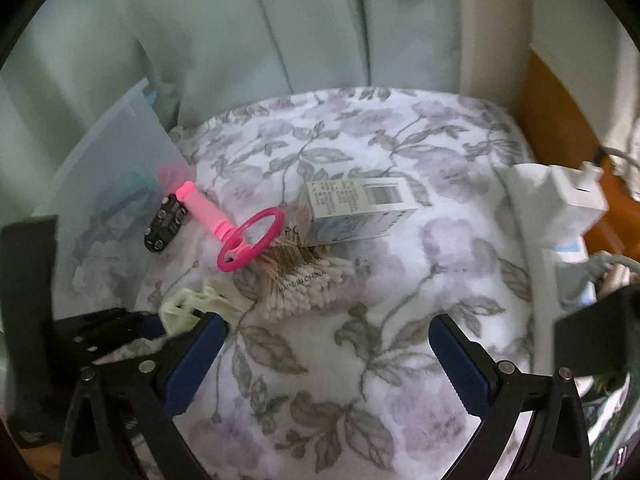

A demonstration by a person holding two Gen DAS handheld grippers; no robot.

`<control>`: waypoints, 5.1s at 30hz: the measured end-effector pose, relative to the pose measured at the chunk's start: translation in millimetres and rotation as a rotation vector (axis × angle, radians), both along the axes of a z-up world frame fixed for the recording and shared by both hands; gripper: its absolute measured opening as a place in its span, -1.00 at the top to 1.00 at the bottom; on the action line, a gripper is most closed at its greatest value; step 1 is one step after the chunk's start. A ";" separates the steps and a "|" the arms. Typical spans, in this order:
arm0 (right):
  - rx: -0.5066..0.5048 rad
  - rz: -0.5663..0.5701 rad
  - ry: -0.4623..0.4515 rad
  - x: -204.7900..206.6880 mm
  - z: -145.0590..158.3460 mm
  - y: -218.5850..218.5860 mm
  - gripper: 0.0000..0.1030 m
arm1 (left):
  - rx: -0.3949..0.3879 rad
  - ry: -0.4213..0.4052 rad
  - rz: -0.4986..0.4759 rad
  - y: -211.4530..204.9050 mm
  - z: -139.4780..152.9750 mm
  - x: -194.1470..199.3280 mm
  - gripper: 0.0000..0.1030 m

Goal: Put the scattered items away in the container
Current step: 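Grasp the white plastic clip with the left tool while the right tool grasps the cotton swab bag, then lift and carry the white clip and cotton swab bag over the clear container, then lower clip and swab bag into the container and open both tools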

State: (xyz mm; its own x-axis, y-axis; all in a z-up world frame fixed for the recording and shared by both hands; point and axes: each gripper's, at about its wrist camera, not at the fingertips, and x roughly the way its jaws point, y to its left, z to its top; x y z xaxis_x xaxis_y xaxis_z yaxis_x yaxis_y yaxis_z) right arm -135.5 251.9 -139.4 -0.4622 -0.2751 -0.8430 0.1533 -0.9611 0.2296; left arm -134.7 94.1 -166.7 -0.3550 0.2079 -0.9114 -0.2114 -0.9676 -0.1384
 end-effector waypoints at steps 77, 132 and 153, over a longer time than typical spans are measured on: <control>-0.050 0.010 0.352 52.7 168.2 -38.0 -0.01 | 0.205 0.291 0.044 -49.6 150.4 43.8 0.38; -0.067 0.413 0.464 23.3 231.1 -223.0 -0.01 | 0.182 0.466 0.434 -244.2 205.6 66.0 0.38; 0.028 0.435 0.259 -10.2 155.7 -248.7 -0.04 | 0.170 0.344 0.479 -260.0 165.4 46.4 0.38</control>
State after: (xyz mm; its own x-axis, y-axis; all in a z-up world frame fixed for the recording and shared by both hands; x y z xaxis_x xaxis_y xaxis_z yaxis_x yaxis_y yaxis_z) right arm -145.7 3.2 16.4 -0.5045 -0.4678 -0.7257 0.5893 -0.8009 0.1066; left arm -88.3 -165.9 -1.4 -0.7132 0.0850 -0.6958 0.1811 -0.9366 -0.3001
